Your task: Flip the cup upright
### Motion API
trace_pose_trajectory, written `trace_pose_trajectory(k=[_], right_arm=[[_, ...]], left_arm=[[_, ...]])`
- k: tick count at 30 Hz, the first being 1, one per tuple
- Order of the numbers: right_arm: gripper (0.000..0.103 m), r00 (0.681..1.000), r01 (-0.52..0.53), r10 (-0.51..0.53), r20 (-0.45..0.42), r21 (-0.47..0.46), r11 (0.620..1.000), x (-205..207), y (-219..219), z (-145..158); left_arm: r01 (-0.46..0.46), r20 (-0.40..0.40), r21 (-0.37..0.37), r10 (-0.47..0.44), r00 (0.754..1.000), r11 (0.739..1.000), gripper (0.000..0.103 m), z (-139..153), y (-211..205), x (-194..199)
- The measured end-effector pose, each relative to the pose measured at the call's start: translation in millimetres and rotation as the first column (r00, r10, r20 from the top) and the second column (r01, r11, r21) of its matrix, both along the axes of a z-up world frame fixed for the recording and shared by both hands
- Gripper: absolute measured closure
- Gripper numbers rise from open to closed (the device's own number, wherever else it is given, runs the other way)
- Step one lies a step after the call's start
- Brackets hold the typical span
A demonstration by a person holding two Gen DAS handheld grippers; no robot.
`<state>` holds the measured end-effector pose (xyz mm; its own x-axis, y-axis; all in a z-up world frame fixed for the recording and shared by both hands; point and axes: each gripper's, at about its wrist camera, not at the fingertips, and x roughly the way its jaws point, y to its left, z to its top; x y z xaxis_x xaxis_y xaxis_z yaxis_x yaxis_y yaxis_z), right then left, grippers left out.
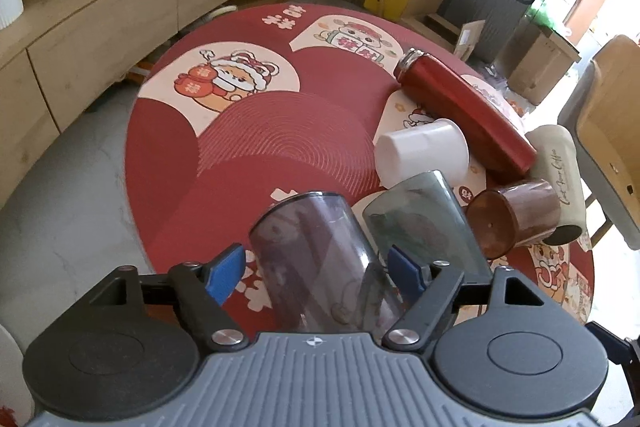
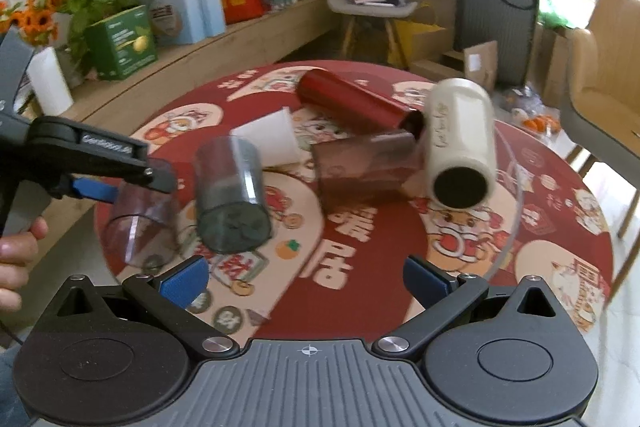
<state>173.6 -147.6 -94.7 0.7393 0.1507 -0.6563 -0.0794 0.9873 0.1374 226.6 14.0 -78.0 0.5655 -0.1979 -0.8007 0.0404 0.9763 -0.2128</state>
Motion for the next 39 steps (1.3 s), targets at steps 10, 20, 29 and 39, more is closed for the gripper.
trace_pose_trajectory(k=[10,20,29,39], right_arm=[[0.000,0.989,-0.146,0.145,0.021,0.025,0.989,6.5,39.1,-3.6],[0.001,0.959,-0.275,0.275,0.061,-0.013,0.961,10.2,77.8,1.0],[0.003,0.951,-0.305,0.305,0.048,-0.018,0.952,13.8,91.1,-4.5],[0.007,0.940,-0.334,0.333,0.072,-0.001,0.942,10.5,93.3,-2.7]], left_arm=[[-0.009,0.047,0.012,0.009,0.999,1.000,0.021,17.2,17.7,-9.3],[0.007,0.028,-0.031,-0.006,1.000,1.000,0.023,2.8,28.2,-4.3],[0.032,0.057,-0.031,-0.030,0.998,0.999,0.023,7.3,28.4,-4.5],[0.020,0.072,-0.033,-0.018,0.997,0.999,0.023,11.7,33.3,-6.6]])
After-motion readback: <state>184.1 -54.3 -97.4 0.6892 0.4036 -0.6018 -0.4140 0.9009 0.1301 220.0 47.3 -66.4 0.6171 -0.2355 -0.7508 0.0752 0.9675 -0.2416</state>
